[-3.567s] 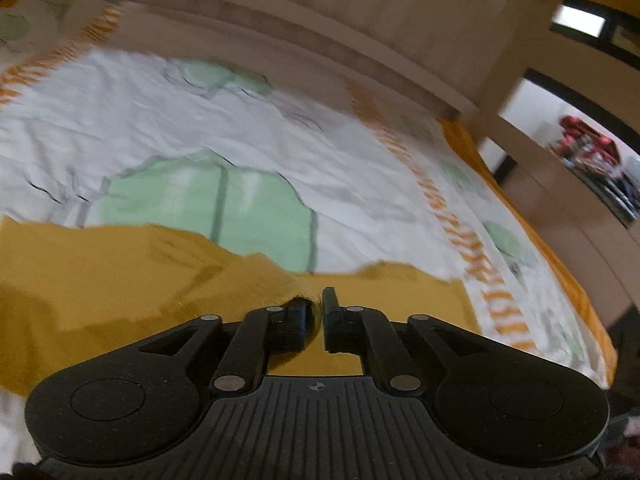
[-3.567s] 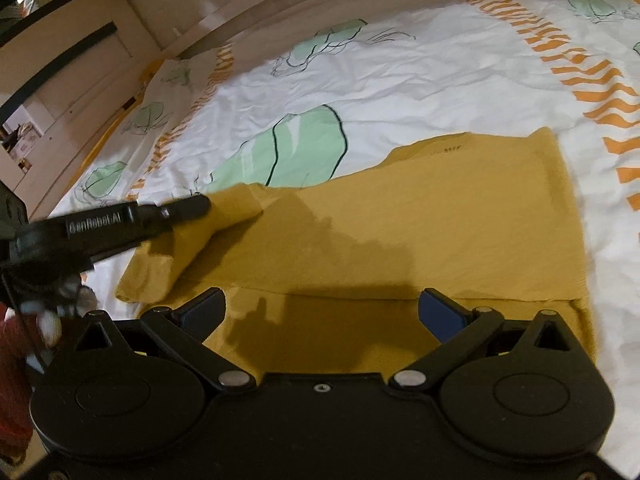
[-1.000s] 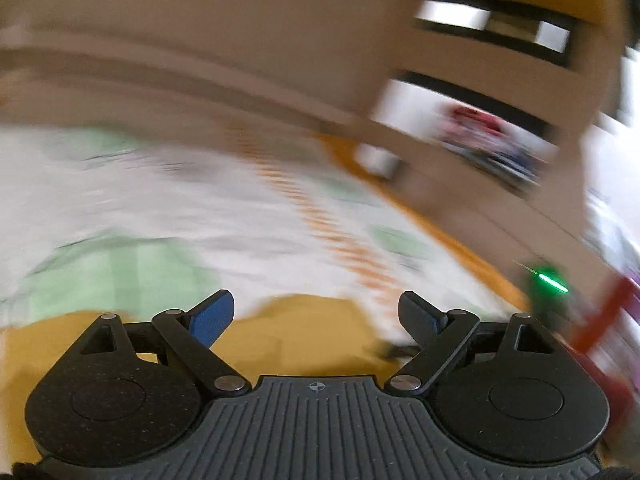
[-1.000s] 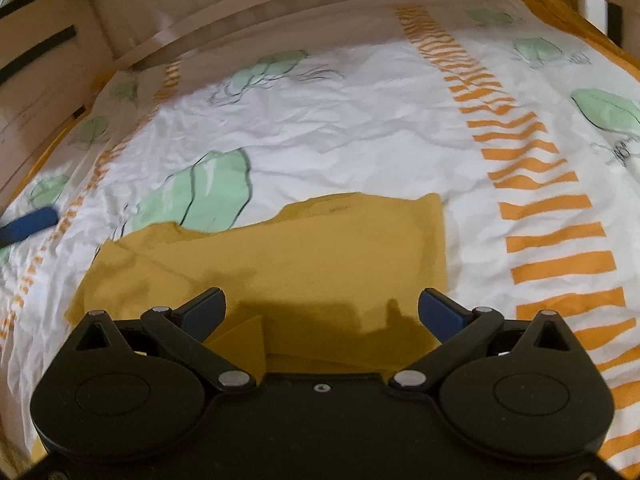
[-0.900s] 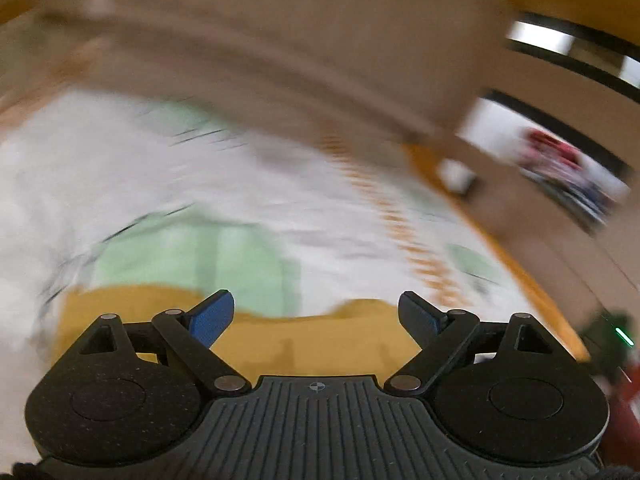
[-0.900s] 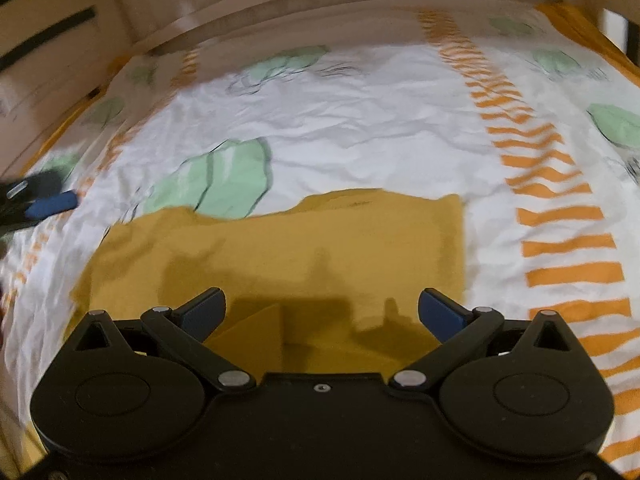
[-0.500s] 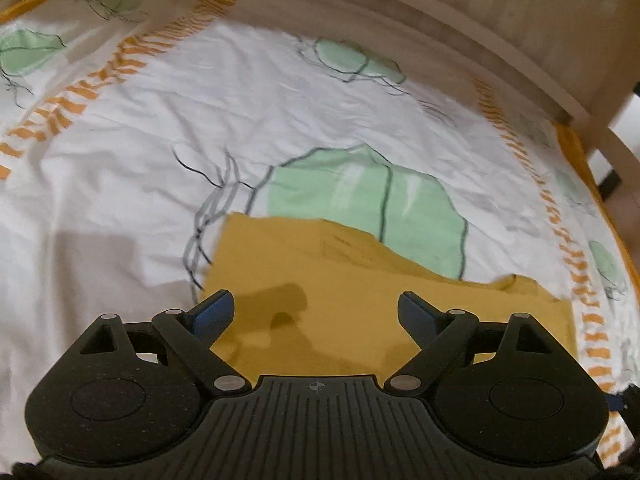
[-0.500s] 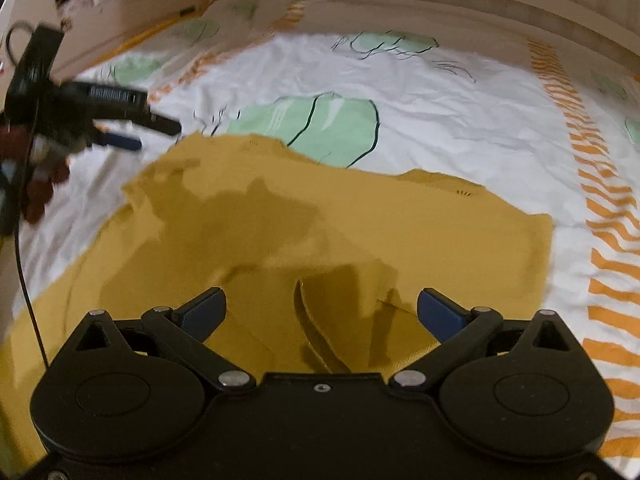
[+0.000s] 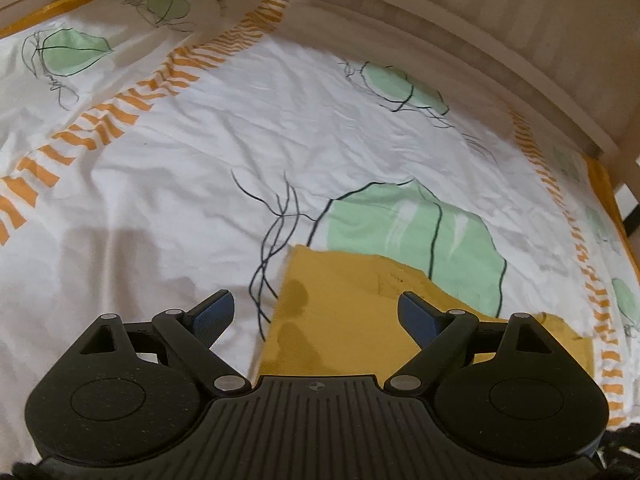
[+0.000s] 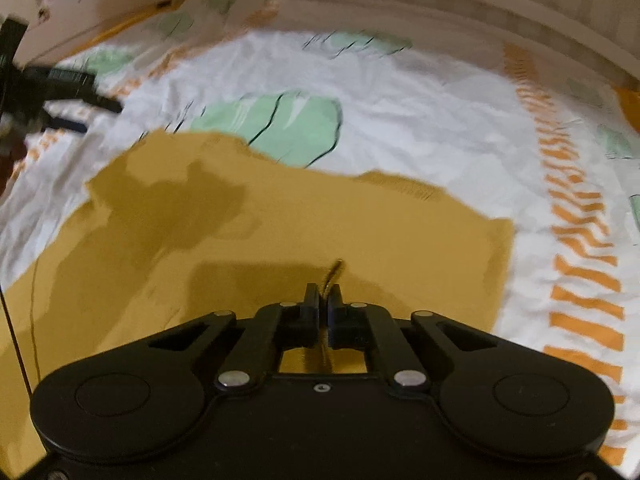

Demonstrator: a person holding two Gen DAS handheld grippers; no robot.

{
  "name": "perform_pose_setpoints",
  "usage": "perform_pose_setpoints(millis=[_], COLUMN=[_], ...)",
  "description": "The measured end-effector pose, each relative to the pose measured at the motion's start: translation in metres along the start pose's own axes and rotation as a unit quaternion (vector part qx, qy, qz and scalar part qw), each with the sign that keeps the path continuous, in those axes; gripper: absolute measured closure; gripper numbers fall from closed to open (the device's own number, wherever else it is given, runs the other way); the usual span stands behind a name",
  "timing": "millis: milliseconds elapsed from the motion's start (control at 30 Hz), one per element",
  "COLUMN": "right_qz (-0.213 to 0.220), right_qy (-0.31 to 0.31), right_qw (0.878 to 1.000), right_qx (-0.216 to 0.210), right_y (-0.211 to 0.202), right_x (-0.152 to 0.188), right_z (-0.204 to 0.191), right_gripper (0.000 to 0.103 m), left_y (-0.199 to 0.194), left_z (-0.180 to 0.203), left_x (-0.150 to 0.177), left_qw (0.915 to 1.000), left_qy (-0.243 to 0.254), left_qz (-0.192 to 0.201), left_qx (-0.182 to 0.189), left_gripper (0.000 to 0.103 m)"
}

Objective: Fold small clothes

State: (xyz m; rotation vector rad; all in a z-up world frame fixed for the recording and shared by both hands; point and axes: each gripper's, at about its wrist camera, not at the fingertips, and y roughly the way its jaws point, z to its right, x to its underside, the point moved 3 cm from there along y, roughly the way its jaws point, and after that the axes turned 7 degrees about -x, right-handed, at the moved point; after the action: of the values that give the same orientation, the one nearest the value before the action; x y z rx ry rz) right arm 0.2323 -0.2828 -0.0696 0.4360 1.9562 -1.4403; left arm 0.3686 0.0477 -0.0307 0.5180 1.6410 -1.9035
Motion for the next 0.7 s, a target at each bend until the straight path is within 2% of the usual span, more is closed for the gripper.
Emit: perform_pose_setpoints(millis=[300, 533, 700], right_qz=[0.089, 0.047, 0.045], right_qy=[0.045, 0.118, 0.139], right_qw=[0.994, 0.991, 0.989], right_qx=[0.042, 0.042, 0.037], right_y=[-0.026, 0.013, 0.016], right_x=[-0.033, -0.015, -0.008], right_z=[0.041, 0.081, 0.091], right_gripper=[0.095, 0.095, 0.095], left_y=[0.003, 0.018, 0.032], left_z=[0.0, 0.009, 0.011], left_x=[0.004, 0.015, 0.025], left_qw=[1.0, 0.9991, 0.9969], left_qy=[0.006, 0.033, 0.059], left_qz=[-0.003, -0.023, -0.043], left_qx=[-0.007, -0.016, -0.03], left_gripper=[0.014, 0.014, 0.014])
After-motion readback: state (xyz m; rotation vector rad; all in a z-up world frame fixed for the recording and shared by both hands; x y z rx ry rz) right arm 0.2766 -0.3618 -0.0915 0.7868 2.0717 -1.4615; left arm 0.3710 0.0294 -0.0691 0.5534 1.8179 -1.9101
